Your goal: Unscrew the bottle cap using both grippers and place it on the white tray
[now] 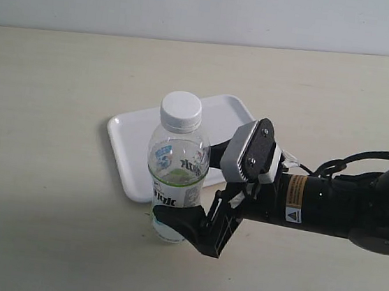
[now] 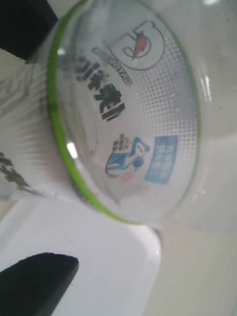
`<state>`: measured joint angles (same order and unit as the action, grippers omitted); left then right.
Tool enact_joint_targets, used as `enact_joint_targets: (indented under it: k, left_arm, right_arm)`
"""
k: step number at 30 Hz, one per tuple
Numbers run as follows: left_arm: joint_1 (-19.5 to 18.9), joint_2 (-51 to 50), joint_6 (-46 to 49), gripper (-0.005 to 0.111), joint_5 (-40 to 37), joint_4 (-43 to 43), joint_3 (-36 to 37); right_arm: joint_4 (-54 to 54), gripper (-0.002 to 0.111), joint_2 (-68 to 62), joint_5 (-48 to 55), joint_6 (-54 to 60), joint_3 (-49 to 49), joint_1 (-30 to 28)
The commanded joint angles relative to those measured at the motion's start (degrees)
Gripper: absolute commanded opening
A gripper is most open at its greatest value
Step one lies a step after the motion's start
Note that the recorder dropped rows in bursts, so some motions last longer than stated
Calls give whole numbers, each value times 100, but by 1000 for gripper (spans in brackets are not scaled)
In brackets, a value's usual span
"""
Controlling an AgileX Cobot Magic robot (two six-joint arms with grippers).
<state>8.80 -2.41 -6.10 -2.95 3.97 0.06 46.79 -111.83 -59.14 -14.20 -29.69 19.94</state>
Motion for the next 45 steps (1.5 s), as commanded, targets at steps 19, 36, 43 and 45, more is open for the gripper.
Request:
enact_joint_targets:
  k: [19,36,43,45]
  left_arm:
    - [31,49,-12,0,52,12,-6]
    - [31,49,-12,0,52,12,-6]
    - [31,49,-12,0,90,12,-6]
    - [31,49,-61,0,245,12,-6]
  right_arm:
    - [24,3,-13,-9,-407,-38,8]
    - [-40,0,-13,-9,-384,-38,8]
    - [-40,0,-13,-9,-384,-38,8]
    - [-40,0,-13,-9,-384,-38,8]
